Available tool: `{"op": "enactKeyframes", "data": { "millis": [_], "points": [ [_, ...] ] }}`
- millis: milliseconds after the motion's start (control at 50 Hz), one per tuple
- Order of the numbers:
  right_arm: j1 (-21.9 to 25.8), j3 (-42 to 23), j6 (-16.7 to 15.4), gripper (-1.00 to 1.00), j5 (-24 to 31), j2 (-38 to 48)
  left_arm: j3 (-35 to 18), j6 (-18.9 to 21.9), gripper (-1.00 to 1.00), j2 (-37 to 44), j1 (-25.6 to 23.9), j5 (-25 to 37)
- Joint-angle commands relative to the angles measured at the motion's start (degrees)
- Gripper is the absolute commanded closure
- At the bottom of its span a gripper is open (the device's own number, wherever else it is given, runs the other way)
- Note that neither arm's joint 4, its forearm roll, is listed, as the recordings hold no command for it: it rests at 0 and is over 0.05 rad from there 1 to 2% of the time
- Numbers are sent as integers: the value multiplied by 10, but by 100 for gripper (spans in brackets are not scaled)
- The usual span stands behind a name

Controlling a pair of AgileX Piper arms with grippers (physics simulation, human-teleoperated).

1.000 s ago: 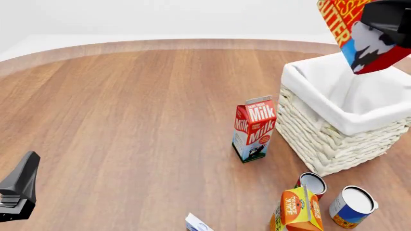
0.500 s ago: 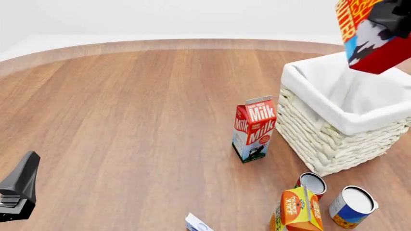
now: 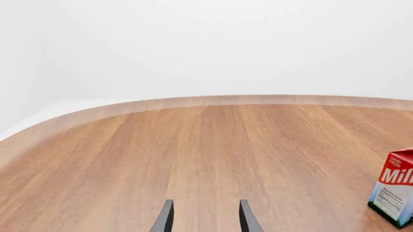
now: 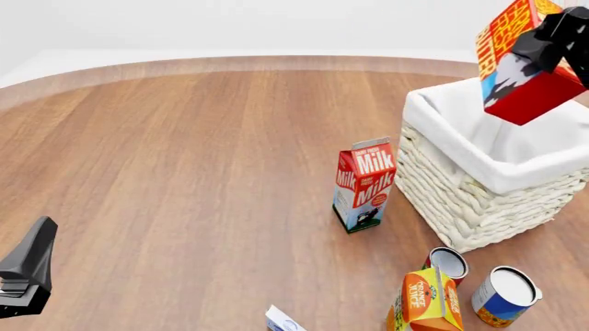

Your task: Pick up the cream cheese box and the butter, and put them in the basket.

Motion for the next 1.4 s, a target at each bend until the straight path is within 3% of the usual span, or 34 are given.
{"op": "enactKeyframes", "data": {
  "millis": [20,380,720,1400],
  "points": [
    [-21,12,20,100,-25,7,0,0,-100,0,0,0],
    [-61,38,19,100,-57,16,0,0,-100,0,0,0],
    [-70,64,35,100,-112,37,0,0,-100,0,0,0],
    [-71,82,32,100,-158,66,0,0,-100,0,0,0]
  ]
}}
